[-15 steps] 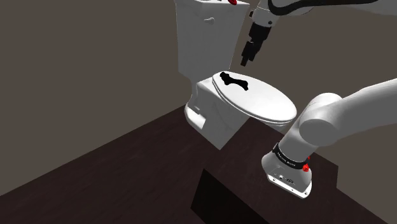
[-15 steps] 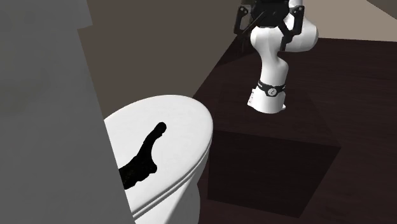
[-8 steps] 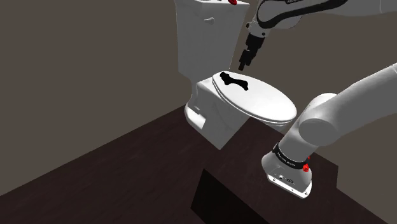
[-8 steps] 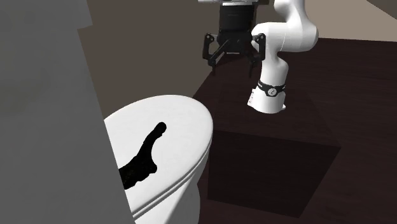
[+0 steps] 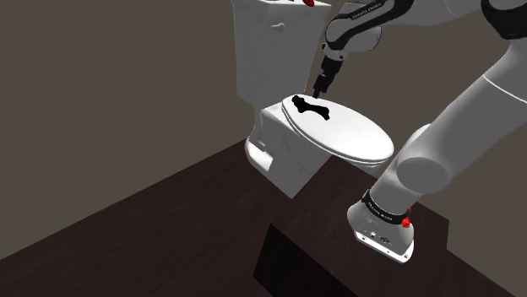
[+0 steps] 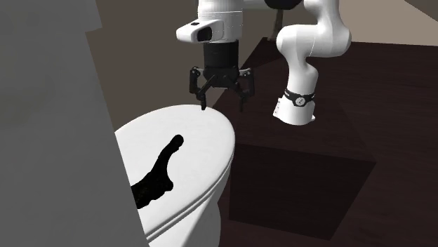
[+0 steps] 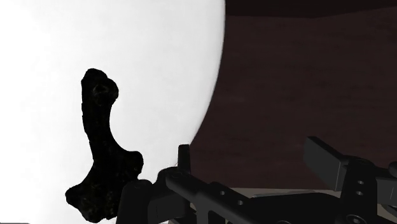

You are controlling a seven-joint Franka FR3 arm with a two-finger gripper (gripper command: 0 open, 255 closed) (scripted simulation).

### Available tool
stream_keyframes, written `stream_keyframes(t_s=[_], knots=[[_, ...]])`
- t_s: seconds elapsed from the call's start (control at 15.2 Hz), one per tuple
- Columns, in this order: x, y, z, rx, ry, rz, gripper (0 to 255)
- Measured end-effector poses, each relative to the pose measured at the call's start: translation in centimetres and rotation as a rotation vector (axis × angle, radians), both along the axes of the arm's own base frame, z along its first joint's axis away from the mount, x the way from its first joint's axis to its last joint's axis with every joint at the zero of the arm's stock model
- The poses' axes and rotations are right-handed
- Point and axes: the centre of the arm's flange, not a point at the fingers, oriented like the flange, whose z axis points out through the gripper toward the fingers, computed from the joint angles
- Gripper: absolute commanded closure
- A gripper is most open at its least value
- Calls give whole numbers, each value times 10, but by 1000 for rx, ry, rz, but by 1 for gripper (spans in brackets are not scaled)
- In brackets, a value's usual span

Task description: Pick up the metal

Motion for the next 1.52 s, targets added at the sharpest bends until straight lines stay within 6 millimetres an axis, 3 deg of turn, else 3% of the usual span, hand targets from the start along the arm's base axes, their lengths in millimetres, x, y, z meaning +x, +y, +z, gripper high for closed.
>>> stream_keyframes(t_s=[0.99,1.19,1.52], knots=[[66,-145,-119,16,-3,3,0],[75,-159,-141,19,-4,4,0],[76,-161,-169,20,-4,4,0]])
